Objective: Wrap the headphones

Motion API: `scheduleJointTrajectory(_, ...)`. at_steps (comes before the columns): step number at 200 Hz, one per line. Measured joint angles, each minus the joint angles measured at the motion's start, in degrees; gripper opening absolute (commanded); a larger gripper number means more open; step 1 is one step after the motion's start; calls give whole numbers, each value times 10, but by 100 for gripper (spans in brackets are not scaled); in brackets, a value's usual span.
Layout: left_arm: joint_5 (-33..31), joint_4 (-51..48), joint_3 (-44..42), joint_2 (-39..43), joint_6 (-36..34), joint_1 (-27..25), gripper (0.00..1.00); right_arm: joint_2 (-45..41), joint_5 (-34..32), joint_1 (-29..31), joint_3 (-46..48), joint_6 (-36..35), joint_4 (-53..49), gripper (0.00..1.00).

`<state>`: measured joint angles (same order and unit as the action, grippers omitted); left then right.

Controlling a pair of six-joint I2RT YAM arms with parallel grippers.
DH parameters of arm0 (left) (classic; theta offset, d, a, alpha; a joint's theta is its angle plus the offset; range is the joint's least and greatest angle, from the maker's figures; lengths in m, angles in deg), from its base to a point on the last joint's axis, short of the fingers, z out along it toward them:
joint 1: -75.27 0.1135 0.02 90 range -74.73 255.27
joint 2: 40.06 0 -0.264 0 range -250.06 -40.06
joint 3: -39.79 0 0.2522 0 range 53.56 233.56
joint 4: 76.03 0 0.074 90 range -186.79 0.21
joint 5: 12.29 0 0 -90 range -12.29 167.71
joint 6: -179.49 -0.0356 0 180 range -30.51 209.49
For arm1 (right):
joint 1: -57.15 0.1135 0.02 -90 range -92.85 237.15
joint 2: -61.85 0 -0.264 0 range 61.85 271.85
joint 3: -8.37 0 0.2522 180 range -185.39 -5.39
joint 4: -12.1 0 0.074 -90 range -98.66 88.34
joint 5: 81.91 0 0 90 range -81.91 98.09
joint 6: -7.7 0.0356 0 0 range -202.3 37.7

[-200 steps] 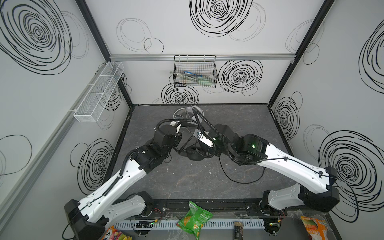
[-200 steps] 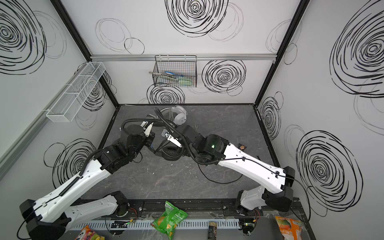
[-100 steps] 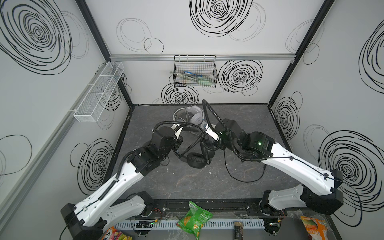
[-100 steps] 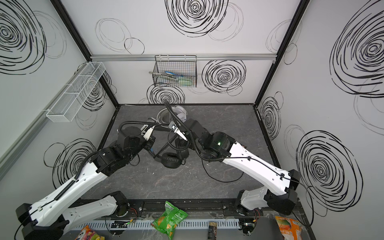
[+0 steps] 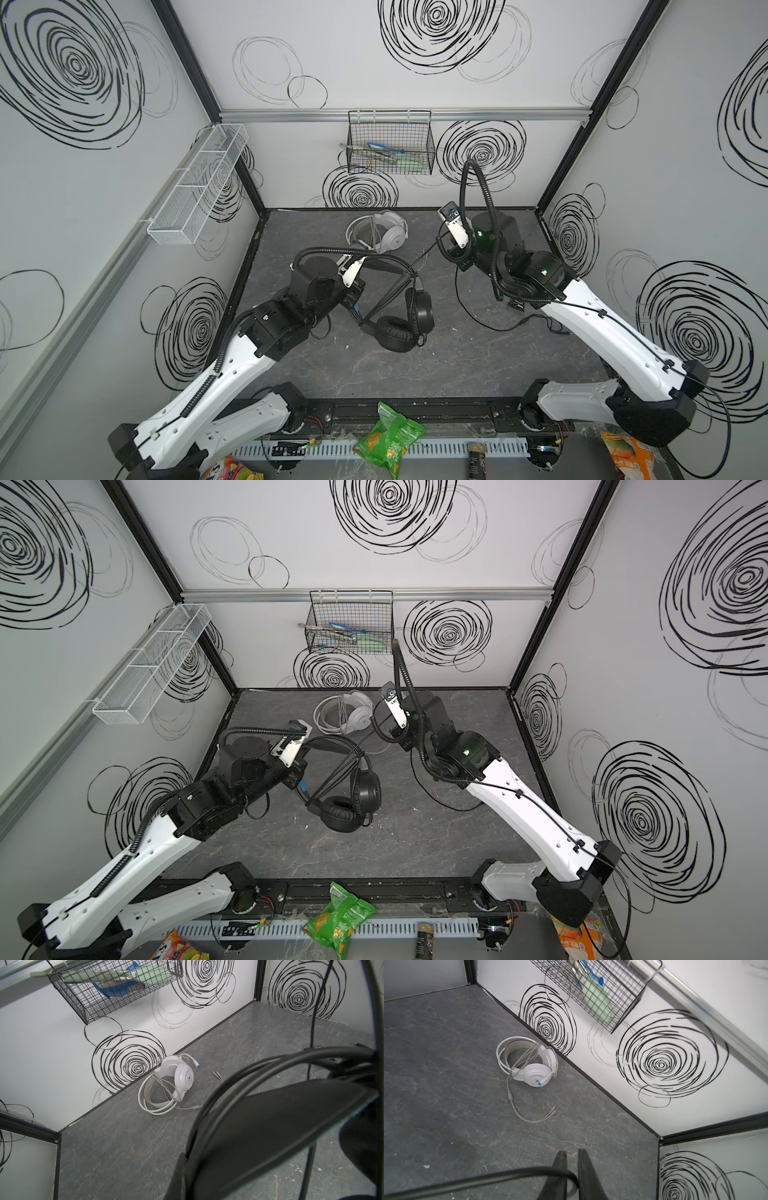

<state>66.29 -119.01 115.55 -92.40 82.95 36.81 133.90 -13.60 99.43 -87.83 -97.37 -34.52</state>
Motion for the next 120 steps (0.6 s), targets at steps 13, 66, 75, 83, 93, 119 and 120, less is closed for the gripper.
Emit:
scheduleJointTrajectory(13, 5, -7, 20, -2, 19, 0, 0, -9, 18, -29, 19, 17, 15, 15)
scheduleJointTrajectory(66, 71, 8, 92, -3, 106, 2, 0, -21, 107, -106, 57, 76, 83, 17)
scheduleJointTrajectory(75, 84, 16, 108, -6, 120, 2, 0, -22, 129, -106, 66, 81, 103, 18)
scheduleJointTrajectory(83, 94, 26, 122, -11, 132, 1, 0, -25, 149, -105, 74, 85, 118, 19)
scheduleJointTrajectory(93, 106, 38, 138, -18, 146, -1, 0, -29, 174, -103, 85, 89, 140, 19)
scheduleJointTrajectory(119, 130, 78, 180, -42, 184, -9, 0, -44, 229, -91, 118, 102, 200, 21)
scheduleJointTrajectory(120, 131, 81, 182, -43, 186, -10, 0, -44, 229, -91, 119, 103, 201, 22)
